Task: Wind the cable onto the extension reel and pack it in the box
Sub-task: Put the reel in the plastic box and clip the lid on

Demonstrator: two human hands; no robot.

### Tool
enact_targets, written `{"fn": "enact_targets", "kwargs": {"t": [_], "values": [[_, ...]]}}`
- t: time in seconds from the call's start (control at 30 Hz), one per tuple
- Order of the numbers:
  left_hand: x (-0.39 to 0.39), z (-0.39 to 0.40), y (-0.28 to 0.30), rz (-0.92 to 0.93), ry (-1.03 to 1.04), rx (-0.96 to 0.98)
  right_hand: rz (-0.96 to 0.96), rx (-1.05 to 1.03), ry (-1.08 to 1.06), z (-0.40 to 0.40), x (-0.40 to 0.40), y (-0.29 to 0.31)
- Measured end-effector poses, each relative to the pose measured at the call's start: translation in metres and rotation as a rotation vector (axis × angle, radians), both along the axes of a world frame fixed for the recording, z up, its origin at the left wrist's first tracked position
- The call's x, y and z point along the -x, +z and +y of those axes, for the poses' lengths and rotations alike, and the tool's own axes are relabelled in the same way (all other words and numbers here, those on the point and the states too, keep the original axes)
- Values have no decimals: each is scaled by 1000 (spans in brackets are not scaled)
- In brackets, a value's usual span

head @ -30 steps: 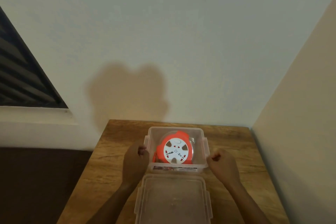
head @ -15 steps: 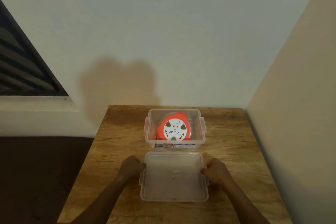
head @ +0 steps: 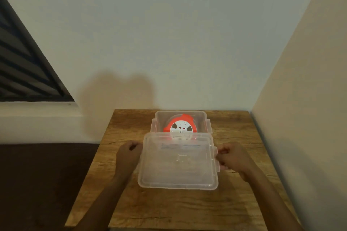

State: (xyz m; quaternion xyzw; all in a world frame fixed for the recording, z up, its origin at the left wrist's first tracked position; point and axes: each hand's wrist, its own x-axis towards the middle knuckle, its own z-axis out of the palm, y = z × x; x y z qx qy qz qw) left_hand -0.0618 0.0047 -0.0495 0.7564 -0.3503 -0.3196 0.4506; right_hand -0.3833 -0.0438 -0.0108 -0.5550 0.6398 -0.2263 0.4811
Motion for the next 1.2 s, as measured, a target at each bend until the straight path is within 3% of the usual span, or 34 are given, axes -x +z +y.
{"fn": "enact_targets", "kwargs": {"t": [0.23, 0.33, 0.43, 0.53, 0.77, 1.03, 1.2], "values": [[7, -39, 49, 165, 65, 277, -368, 207, -217, -31, 4, 27], [10, -65, 68, 392, 73, 306, -450, 300, -283, -50, -3, 30], [13, -80, 82, 555, 106, 321, -549, 259, -350, -61, -7, 34], [13, -89, 84, 591, 86, 279, -652, 169, -429, -69, -8, 33], [5, -108, 58, 509, 26, 98, -462, 153, -417, -87, -4, 0], [5, -120, 23, 93, -29, -5, -175, 95, -367, -101, -21, -30], [3, -121, 6, -105, -38, -49, 65, 202, -227, -105, -29, -40]]}}
